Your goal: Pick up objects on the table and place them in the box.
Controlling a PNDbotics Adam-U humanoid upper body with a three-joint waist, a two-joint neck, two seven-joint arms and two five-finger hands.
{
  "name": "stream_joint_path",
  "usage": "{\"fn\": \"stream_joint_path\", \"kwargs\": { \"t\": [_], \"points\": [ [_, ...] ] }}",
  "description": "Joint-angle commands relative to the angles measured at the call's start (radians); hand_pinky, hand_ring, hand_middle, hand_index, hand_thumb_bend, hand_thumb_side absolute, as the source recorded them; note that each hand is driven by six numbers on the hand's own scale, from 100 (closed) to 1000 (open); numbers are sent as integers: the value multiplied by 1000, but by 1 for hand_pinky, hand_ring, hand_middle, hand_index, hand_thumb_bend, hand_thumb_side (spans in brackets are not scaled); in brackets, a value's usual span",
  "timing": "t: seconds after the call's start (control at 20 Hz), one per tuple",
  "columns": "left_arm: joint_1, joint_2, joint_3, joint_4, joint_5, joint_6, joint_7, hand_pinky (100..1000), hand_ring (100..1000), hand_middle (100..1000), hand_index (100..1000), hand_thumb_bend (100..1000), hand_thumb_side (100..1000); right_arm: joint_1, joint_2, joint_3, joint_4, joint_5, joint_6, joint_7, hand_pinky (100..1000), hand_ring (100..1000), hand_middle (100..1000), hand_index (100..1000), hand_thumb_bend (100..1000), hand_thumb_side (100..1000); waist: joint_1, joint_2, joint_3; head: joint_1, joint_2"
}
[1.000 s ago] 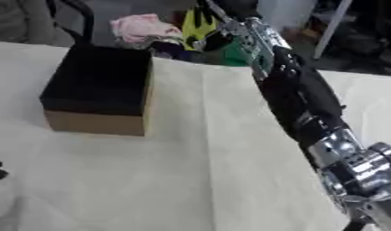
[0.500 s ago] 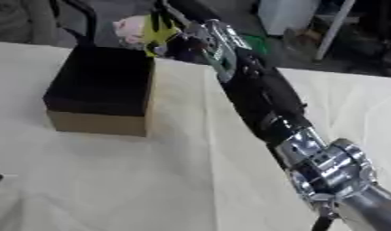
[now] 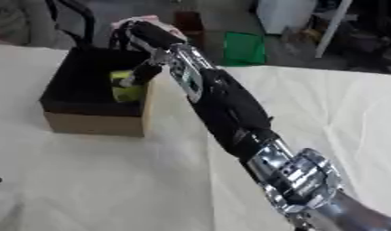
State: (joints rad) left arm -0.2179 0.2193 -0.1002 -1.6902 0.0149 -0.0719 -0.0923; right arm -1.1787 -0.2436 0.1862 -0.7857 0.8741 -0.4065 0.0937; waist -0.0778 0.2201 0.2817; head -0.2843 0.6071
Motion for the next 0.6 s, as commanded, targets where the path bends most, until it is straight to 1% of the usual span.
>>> {"fn": "stream_joint_path", "kwargs": {
  "t": [0.05,0.2,0.25,0.3,0.35,0.4,0.5,0.55,0.6],
  "points": [
    [-9,7,2,-16,6,-1,-2,682,575,566,680,542,617,-14,-10,-2,5,9,-8,12,703,794,727,850,686,308,13,-16,-5,0,3],
    [-4,6,5,-15,6,-1,1,682,575,566,680,543,617,-5,-21,-8,-1,-14,-11,14,702,800,743,862,691,285,16,-18,-19,7,7],
    [-2,6,7,-15,5,-1,2,682,575,566,680,542,617,-1,-27,-11,-8,-29,-12,10,696,799,741,864,625,305,18,-19,-26,11,9],
    [-1,5,8,-15,5,-1,4,682,575,566,680,543,616,4,-34,-14,-18,-46,-12,6,696,799,738,864,686,259,19,-20,-33,15,11],
    [2,6,10,-15,5,-1,5,682,575,566,680,543,616,9,-43,-16,-32,-62,-13,1,689,797,731,866,678,227,20,-22,-42,20,14],
    [4,5,12,-14,5,-1,7,682,575,566,680,543,615,15,-53,-18,-49,-79,-12,-5,687,797,728,866,674,215,22,-24,-51,25,16],
    [9,5,16,-13,4,-1,11,682,575,566,680,543,615,29,-74,-18,-91,-113,-6,-17,681,795,722,868,641,195,26,-28,-74,37,24],
    [12,5,17,-13,4,-1,12,682,575,566,680,543,615,37,-84,-21,-112,-130,1,-24,672,792,711,869,587,182,28,-31,-87,44,29],
    [15,5,20,-12,4,-1,15,682,575,566,680,543,615,48,-93,-25,-135,-146,10,-34,669,792,710,870,569,178,31,-33,-101,53,35]
  ]
}}
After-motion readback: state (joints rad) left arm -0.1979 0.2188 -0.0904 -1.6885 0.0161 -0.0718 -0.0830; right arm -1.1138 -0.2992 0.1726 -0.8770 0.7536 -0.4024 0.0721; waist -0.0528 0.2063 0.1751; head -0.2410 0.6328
